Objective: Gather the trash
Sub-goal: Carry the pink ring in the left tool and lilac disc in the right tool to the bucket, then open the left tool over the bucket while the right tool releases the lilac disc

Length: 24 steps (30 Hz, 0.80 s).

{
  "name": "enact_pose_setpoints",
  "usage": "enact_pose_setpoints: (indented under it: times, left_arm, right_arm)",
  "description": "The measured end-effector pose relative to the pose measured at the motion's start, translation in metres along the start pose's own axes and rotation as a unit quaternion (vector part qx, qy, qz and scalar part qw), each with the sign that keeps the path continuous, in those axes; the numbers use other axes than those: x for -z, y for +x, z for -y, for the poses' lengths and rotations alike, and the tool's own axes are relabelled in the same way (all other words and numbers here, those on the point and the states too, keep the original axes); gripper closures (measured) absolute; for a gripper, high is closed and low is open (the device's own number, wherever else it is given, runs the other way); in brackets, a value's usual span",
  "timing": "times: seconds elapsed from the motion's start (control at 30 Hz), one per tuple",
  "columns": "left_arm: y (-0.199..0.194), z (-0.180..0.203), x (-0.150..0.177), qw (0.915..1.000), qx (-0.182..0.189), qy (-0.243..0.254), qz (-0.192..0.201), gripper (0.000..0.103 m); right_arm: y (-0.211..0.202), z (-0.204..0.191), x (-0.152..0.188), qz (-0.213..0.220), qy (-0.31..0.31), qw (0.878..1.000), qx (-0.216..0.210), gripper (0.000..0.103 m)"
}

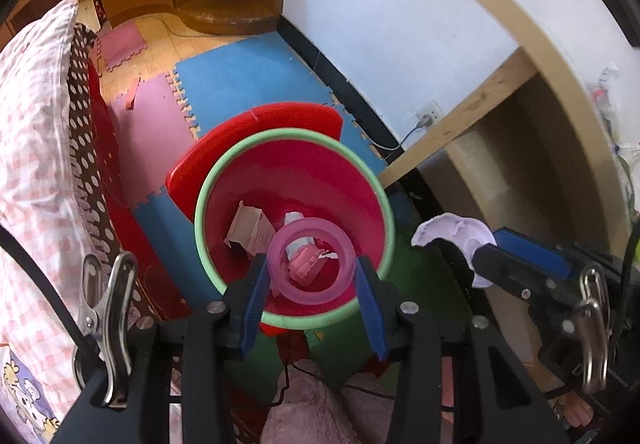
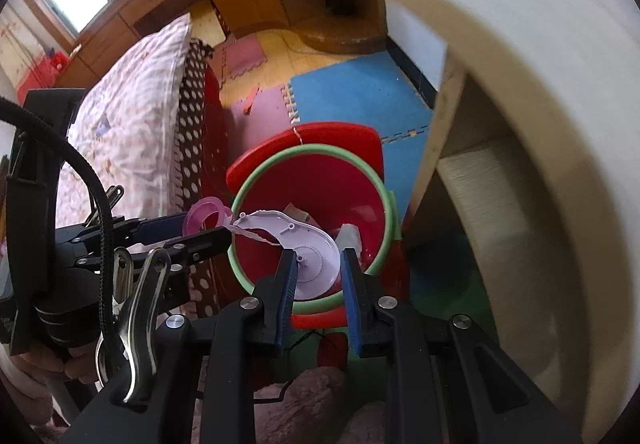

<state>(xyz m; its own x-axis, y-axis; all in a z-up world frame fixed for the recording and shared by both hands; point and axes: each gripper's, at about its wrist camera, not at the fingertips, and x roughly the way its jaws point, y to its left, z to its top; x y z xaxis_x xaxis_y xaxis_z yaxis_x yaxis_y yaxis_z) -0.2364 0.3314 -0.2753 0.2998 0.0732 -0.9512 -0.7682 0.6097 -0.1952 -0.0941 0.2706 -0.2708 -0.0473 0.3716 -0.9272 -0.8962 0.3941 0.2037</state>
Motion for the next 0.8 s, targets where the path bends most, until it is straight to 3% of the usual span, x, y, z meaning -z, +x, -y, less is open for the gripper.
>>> enact_pose_setpoints:
  times: [0.4,0.8]
  left_arm:
    - [0.051,-0.022,0.01,0.9996,-0.003,-0.017,-0.024,0.058]
    - [0.077,-0.033,0.013,0.9984,-0.002,-0.041,-0.04,0.058]
  right_arm:
    - [0.058,0.0,-0.004,-0.039,-0.011,0.999,0.013,0.08]
    - [0.096,-0.002,-0.003,-0.065,-0.022,0.997,0.018,0.08]
